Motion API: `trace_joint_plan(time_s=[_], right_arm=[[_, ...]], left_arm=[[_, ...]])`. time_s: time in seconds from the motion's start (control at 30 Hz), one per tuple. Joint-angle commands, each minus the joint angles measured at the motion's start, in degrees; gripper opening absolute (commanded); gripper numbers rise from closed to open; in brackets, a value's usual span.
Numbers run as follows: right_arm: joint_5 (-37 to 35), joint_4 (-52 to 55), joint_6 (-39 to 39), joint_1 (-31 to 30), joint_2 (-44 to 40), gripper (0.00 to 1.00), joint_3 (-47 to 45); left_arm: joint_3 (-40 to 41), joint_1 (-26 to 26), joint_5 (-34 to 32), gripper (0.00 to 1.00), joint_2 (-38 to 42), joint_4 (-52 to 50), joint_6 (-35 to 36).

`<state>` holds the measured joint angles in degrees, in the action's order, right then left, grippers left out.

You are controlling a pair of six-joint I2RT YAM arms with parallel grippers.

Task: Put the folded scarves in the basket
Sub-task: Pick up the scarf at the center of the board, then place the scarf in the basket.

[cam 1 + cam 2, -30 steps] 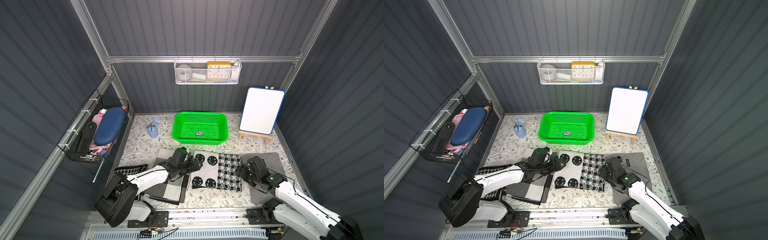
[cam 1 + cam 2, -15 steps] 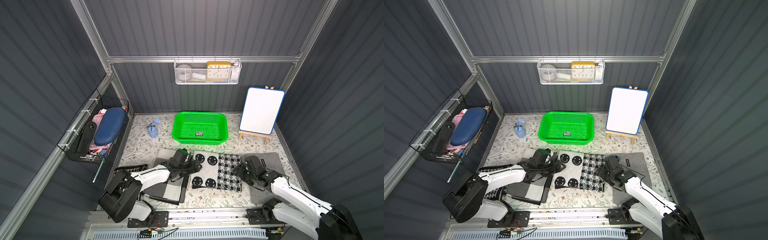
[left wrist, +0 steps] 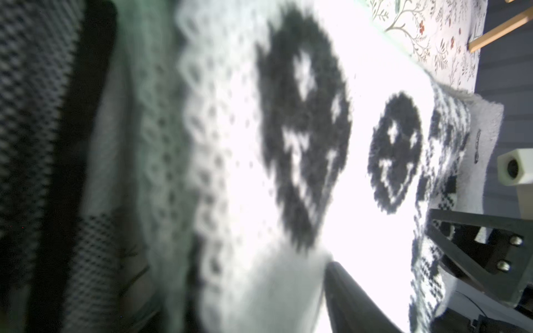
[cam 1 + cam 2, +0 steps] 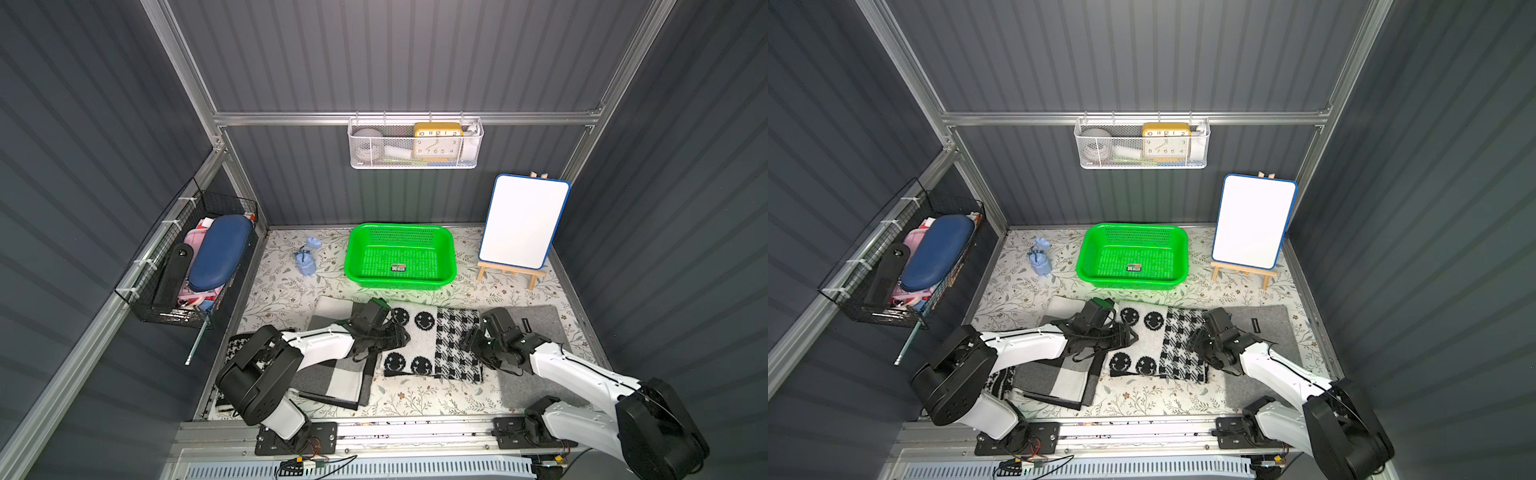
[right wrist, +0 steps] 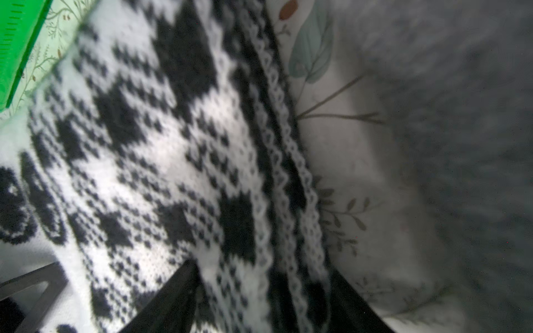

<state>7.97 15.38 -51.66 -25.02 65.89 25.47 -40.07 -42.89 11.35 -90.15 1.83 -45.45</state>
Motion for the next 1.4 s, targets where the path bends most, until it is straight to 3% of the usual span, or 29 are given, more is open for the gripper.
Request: trace_joint_plan(time_s=[0.0,0.13,0.17,0.33,0.53,0.77,0.93,1.13,1.37], right_arm=[[3.4,-1.9,-0.2,0.0,0.5,0.45,-0.8],[3.6,-0.9,0.3,-0.1,-1.4,0.05,-0.6],[3.5,-0.4,0.4,-0.1,-2.2,0.00,-0.6],[3.2,2.6,0.8,-0.1,-10.5,0.00,-1.3],[3.9,5.4,0.6,-0.1,-22.5,0.00,-2.0],[3.2,9.0,2.4,-0.1,-28.0,0.00,2.1],[2.7,8.7,2.9,-0.1,-26.6,0.00,6.7],[-1.1,8.3,9.0,-0.1,-20.2,0.00,16.6],[-2.0,8.3,17.1,0.0,-3.6,0.00,33.3]], left_arm=[[-1.2,-0.7,-0.7,0.50,0.2,-1.1,0.3],[-2.0,-0.8,-0.5,0.23,1.4,-1.5,0.5],[-2.1,-0.9,-0.4,0.17,1.8,-1.6,0.5],[-1.4,-1.0,0.8,0.00,6.3,-0.6,1.0],[-0.4,-1.3,2.3,0.00,13.8,0.6,2.0],[-0.8,-1.4,-0.8,0.00,20.2,-0.4,2.5],[-5.1,-1.4,-4.5,0.00,21.0,-4.5,3.2],[-12.7,-0.3,-12.0,0.00,19.7,-9.8,5.2],[-24.4,4.1,-13.6,0.00,14.8,-11.4,9.3]])
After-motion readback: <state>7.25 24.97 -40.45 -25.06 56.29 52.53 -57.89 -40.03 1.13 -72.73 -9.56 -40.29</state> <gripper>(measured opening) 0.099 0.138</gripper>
